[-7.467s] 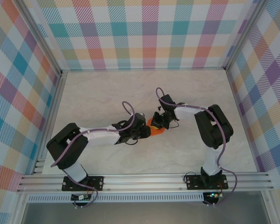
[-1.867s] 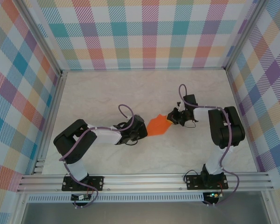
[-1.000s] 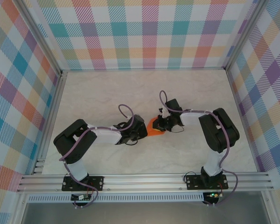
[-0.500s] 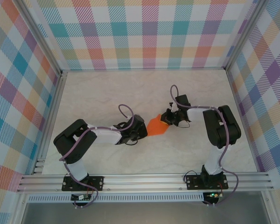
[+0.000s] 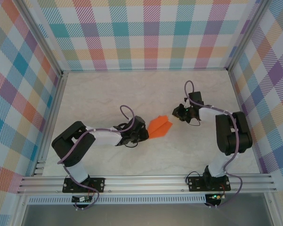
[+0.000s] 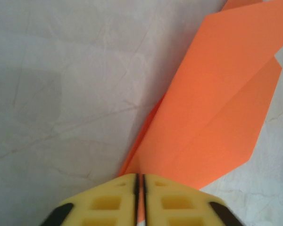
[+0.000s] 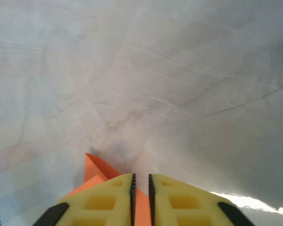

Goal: Fold a paper plane with a square sheet of paper (pick it up from the middle)
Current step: Fourth fold the wing at the center of the table, then turn over the paper at the center of the table.

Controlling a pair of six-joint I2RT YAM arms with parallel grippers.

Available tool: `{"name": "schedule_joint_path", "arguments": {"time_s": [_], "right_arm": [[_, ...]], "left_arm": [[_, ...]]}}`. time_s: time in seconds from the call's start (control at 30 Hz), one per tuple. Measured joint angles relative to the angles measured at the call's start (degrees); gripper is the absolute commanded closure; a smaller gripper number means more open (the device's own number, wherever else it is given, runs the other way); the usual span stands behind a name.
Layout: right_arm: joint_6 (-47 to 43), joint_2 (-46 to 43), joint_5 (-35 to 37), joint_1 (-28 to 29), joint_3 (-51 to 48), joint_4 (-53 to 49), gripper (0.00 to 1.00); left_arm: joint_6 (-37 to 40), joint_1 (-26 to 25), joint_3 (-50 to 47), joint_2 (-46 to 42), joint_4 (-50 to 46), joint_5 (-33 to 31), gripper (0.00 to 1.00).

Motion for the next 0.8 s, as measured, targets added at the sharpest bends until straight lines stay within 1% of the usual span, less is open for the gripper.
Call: {"name": "schedule_joint_path", "arguments": {"time_s": [0.1, 0.17, 0.23, 0.33, 0.53, 0.8], "right_arm": [[-0.9, -4.4, 0.6, 1.0, -1.0, -1.2, 0.61], [-1.4, -6.1, 0.6, 2.3, -1.8, -2.0, 0.55], [-1.9, -6.8, 0.0, 3.6, -2.6, -2.8, 0.52], [-1.7, -6.8, -1.9, 5.3, -4.0, -3.5, 0.47], [0.7, -6.0, -5.9, 8.0, -5.1, -2.3, 0.44], [3.8, -0.3, -7.9, 10.4, -5.1, 1.0, 0.43]], "left_arm": [[0.9, 0.0, 0.0, -3.4, -2.8, 0.2, 0.67], [1.8, 0.0, 0.0, -6.3, -4.2, -0.7, 0.62], [2.7, 0.0, 0.0, -8.7, -5.1, -1.9, 0.56], [4.0, 0.0, 0.4, -10.1, -6.1, -3.7, 0.54], [5.6, 0.4, 1.5, -8.3, -6.6, -4.3, 0.53], [5.8, 1.4, 2.7, -2.6, -6.1, -4.2, 0.53]]}}
